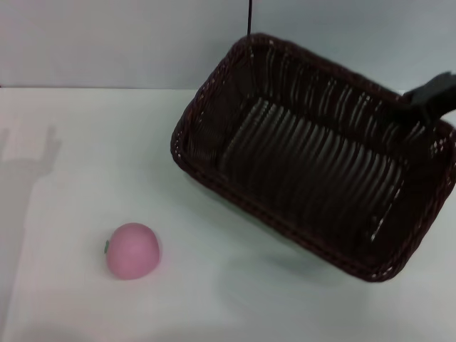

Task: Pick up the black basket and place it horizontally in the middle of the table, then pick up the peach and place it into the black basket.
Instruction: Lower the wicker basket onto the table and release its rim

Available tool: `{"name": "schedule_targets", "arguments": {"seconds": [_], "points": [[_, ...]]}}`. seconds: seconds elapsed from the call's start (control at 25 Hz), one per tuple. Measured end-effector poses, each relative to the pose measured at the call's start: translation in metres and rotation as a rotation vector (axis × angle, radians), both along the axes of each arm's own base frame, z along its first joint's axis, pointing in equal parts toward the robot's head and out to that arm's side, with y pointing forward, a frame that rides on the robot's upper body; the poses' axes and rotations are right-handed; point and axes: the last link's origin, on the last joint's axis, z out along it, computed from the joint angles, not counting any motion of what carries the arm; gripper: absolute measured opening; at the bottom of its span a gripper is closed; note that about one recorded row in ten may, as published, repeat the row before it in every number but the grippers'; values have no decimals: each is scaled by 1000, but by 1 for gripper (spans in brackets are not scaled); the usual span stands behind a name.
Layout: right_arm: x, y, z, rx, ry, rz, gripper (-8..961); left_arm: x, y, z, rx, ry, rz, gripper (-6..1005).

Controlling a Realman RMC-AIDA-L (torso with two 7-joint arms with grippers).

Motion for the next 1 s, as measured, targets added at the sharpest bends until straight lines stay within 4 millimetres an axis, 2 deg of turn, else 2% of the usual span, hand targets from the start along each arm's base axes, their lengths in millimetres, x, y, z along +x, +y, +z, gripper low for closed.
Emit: {"name": "schedule_targets", "arguments": {"seconds": [0.24,0.44,0.76,1.0], "points": [[-14,1,29,42,102,166,166,0,0,0,2,-1,3,848],[-20,-3,37,20,119,283,170,-1,1,0,-1,-2,7,848],[-29,-9,34,-61,68,528,178,-2,2,-4,-23,-4,22,847],[-26,-10,21,-95,76,635,183,-1,0,-10,-41,-27,25,847]]}}
